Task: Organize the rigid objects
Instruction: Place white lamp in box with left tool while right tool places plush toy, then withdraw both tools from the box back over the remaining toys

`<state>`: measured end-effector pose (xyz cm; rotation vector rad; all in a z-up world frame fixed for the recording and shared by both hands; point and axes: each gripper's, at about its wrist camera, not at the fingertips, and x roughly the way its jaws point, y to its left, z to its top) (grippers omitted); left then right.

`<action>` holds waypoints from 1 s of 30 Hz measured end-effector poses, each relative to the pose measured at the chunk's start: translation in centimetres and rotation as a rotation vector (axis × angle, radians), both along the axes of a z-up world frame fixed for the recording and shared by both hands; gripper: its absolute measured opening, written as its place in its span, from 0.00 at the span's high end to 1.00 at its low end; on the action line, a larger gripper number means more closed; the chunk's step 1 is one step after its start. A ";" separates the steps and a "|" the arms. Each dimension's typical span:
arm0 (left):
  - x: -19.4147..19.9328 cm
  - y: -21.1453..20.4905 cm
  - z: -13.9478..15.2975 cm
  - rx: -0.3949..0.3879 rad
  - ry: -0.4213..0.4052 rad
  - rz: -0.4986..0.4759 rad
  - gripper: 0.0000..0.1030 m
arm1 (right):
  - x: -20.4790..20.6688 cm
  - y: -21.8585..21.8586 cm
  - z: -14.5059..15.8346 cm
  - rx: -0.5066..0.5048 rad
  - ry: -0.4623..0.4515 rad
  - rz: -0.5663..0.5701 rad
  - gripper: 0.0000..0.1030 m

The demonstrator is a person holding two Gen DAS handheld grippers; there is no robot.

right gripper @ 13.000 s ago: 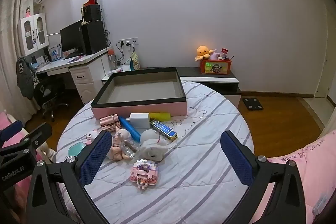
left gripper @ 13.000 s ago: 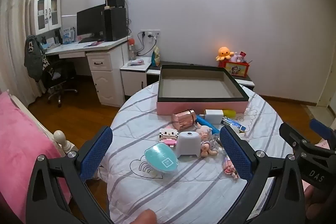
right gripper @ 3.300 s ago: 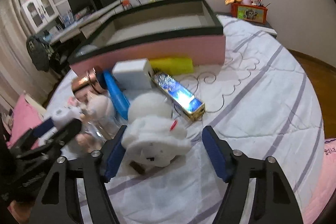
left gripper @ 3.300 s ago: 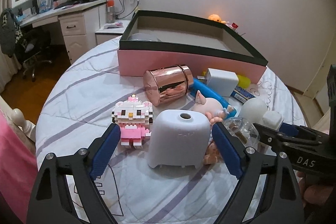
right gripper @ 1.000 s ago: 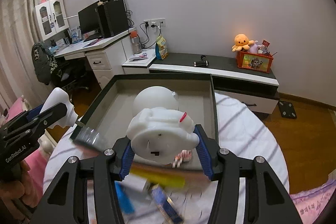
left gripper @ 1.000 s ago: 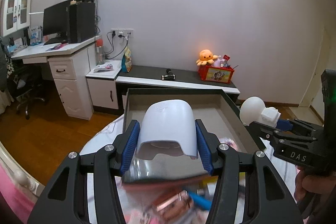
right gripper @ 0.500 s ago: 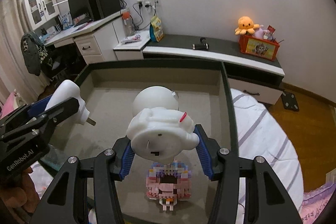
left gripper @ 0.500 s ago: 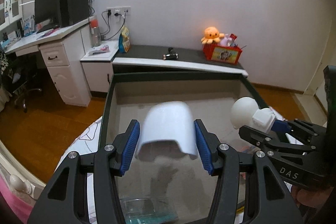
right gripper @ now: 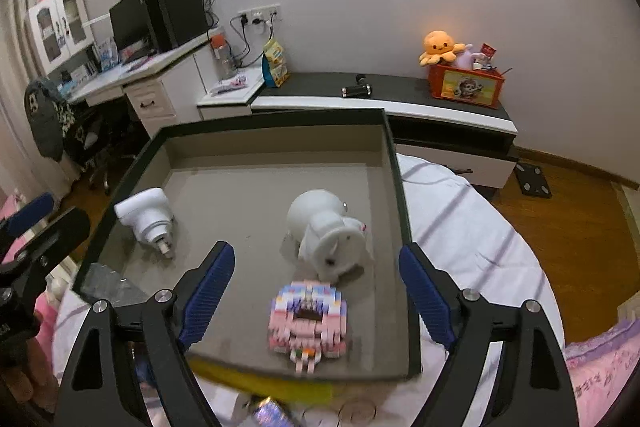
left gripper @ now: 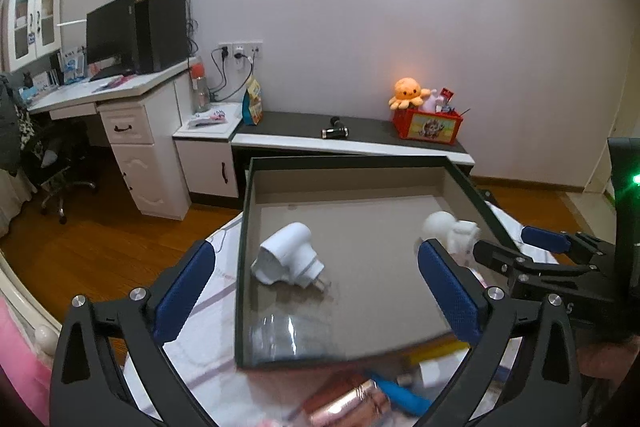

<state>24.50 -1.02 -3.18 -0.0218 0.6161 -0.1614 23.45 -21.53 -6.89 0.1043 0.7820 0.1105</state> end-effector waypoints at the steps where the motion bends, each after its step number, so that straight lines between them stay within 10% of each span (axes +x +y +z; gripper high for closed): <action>1: -0.6 0.2 0.2 -0.003 -0.006 -0.001 0.00 | -0.7 0.0 0.4 0.004 -0.008 -0.005 0.17; 30: -19.0 3.3 1.0 -0.058 -0.043 0.075 0.00 | -19.2 1.1 4.1 0.056 -0.196 0.030 0.17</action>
